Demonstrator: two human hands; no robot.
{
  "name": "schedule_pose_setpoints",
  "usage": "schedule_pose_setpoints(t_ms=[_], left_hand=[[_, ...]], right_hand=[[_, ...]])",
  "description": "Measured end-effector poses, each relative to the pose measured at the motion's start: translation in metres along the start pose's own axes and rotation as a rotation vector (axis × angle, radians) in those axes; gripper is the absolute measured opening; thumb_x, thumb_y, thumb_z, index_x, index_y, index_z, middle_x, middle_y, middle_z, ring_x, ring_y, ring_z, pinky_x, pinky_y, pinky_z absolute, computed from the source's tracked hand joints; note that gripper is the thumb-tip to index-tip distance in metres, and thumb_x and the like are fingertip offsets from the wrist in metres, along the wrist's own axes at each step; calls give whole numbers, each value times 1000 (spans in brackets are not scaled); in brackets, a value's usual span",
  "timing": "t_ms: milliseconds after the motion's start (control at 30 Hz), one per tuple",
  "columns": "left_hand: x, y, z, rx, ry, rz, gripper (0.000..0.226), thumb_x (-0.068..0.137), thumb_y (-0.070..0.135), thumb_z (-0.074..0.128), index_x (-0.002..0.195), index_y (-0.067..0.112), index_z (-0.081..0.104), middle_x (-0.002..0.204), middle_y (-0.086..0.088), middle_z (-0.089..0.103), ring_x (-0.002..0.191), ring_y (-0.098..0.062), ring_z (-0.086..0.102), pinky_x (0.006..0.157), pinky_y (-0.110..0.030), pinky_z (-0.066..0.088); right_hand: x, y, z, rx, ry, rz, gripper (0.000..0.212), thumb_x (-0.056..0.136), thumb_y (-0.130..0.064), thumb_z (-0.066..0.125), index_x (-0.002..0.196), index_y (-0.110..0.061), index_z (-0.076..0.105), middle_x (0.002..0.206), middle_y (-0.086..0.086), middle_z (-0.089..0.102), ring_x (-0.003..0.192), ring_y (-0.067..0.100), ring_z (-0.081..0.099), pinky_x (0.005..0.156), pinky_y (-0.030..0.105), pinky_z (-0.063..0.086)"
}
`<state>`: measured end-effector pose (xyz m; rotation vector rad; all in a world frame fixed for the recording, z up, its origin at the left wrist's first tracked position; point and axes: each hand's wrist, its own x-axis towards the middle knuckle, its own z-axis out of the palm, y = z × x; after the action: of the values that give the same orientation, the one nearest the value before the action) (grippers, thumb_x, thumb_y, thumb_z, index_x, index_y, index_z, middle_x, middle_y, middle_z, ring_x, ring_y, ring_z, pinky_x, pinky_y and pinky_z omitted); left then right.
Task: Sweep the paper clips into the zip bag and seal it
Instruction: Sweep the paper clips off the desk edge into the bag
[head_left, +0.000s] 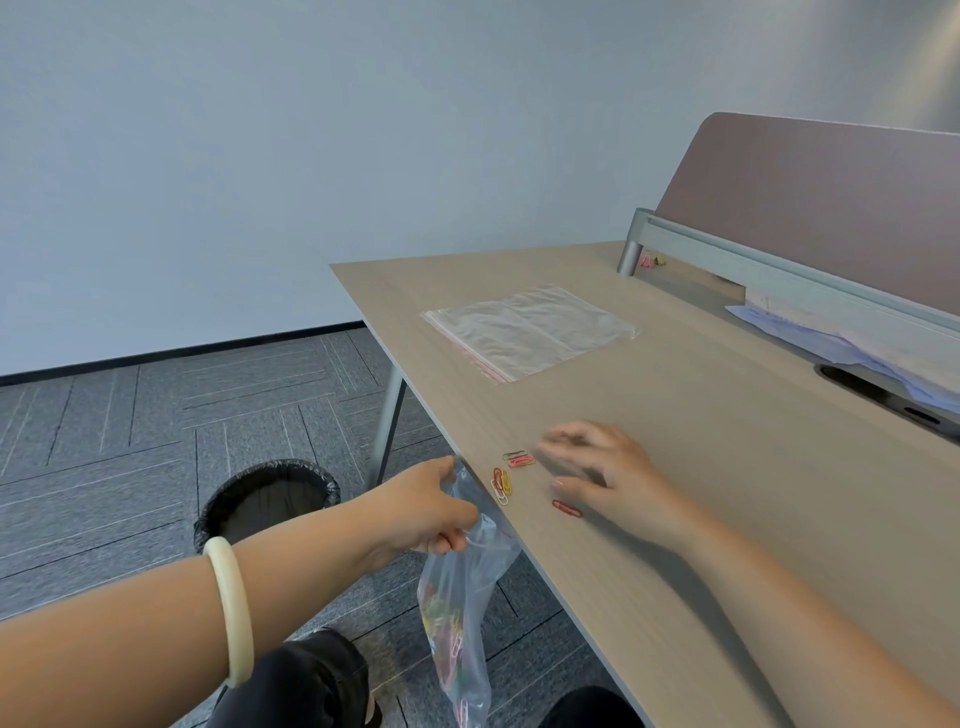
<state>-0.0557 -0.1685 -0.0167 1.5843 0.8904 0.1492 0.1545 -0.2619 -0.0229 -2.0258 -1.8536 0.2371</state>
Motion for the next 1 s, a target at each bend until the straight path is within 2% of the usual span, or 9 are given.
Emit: schedule_pose_setpoints(t_ms=[67, 133, 233, 333, 467, 633, 800, 933, 1000], left_hand=[[0, 0, 0, -11, -1, 7, 79, 81, -3, 51, 149, 14, 15, 96, -7, 65, 49, -11, 52, 47, -18, 42], [-1, 0, 0, -9, 8, 15, 78, 81, -4, 50, 149, 14, 15, 94, 1, 62, 52, -12, 53, 47, -19, 43], [-2, -1, -2, -4, 17, 18, 76, 81, -4, 50, 148, 14, 18, 94, 3, 60, 55, -13, 53, 49, -20, 42], [-3, 0, -2, -6, 5, 7, 74, 81, -3, 51, 146, 16, 23, 81, -6, 63, 54, -14, 52, 51, -21, 41], [-5, 3, 0, -7, 11, 16, 64, 82, -3, 50, 141, 16, 32, 59, -5, 58, 41, -7, 49, 48, -20, 38], [-3, 2, -3, -21, 43, -2, 73, 82, -2, 51, 147, 13, 21, 58, -2, 59, 34, -4, 48, 44, -16, 40], [-5, 1, -4, -10, 48, 0, 72, 82, -2, 51, 147, 12, 22, 67, -6, 61, 35, -4, 48, 43, -16, 40], [-7, 1, -5, 10, 56, 2, 76, 82, -3, 51, 148, 13, 18, 111, -11, 62, 40, -4, 52, 43, -16, 41], [-10, -1, -7, 13, 60, -6, 76, 82, -3, 51, 149, 13, 17, 88, -8, 64, 34, -3, 50, 39, -14, 40]], right_hand=[[-1, 3, 9, -61, -60, -12, 95, 62, -90, 10, 133, -36, 45, 148, -13, 34, 136, 10, 24, 112, 33, 13], [2, 0, 13, -87, -50, 2, 101, 59, -90, 2, 135, -36, 42, 151, -12, 30, 140, 12, 19, 113, 33, 10], [9, -15, 18, -100, 60, -17, 74, 73, -72, 21, 127, -33, 54, 142, -11, 45, 137, 14, 32, 114, 39, 21], [16, -29, 25, -94, 187, -94, 47, 81, -56, 40, 107, -30, 69, 121, -7, 65, 116, 20, 53, 100, 43, 39], [28, -47, 33, -28, 263, -159, 19, 79, -42, 60, 83, -30, 73, 98, -11, 70, 97, 14, 55, 86, 41, 45], [34, -61, 33, 183, 305, -92, 14, 82, -33, 62, 75, -23, 68, 91, -12, 68, 95, 12, 53, 88, 39, 41], [22, -36, 20, 208, 323, 60, 12, 87, -25, 60, 79, -21, 68, 88, -6, 66, 94, 15, 53, 84, 31, 41], [18, -32, 21, 179, 253, 79, 7, 84, -26, 62, 84, -26, 69, 91, -9, 65, 95, 13, 51, 85, 31, 42], [18, -36, 23, 160, 233, 49, 8, 84, -27, 63, 88, -26, 70, 93, -12, 64, 97, 12, 50, 88, 33, 41]])
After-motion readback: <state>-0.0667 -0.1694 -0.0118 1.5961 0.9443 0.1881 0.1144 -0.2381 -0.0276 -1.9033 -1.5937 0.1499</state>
